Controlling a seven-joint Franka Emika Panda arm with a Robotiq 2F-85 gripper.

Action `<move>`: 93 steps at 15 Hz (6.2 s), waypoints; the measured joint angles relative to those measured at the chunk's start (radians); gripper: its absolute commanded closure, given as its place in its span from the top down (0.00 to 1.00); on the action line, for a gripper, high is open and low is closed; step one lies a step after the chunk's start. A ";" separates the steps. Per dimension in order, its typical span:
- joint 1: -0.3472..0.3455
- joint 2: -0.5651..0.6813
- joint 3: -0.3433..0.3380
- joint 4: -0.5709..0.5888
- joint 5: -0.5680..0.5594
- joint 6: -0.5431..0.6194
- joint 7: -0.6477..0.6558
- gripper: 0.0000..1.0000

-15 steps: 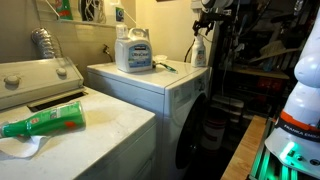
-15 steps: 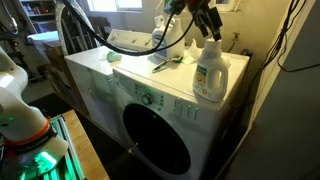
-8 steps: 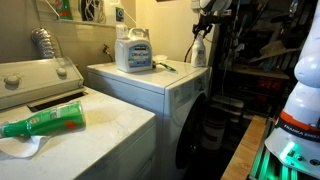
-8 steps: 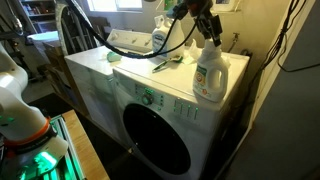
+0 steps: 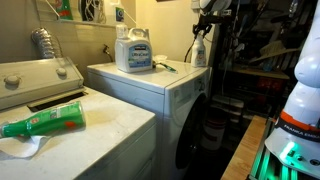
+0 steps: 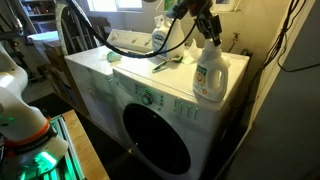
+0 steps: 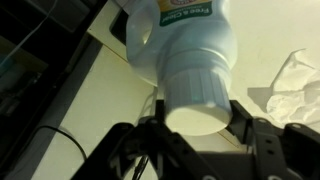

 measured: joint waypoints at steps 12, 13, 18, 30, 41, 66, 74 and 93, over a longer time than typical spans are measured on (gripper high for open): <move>0.024 -0.035 0.016 -0.008 -0.006 -0.001 0.000 0.39; 0.027 -0.044 0.020 -0.008 -0.006 -0.001 -0.001 0.39; 0.049 -0.075 0.047 -0.014 -0.006 -0.003 -0.021 0.39; 0.116 -0.113 0.127 -0.089 0.004 0.000 -0.188 0.39; 0.141 -0.131 0.146 -0.105 0.076 0.014 -0.330 0.64; 0.090 -0.051 0.116 0.035 0.449 -0.268 -1.364 0.39; 0.073 0.005 0.113 0.228 0.536 -0.389 -1.550 0.88; 0.113 0.062 0.112 0.293 0.287 -0.467 -0.716 1.00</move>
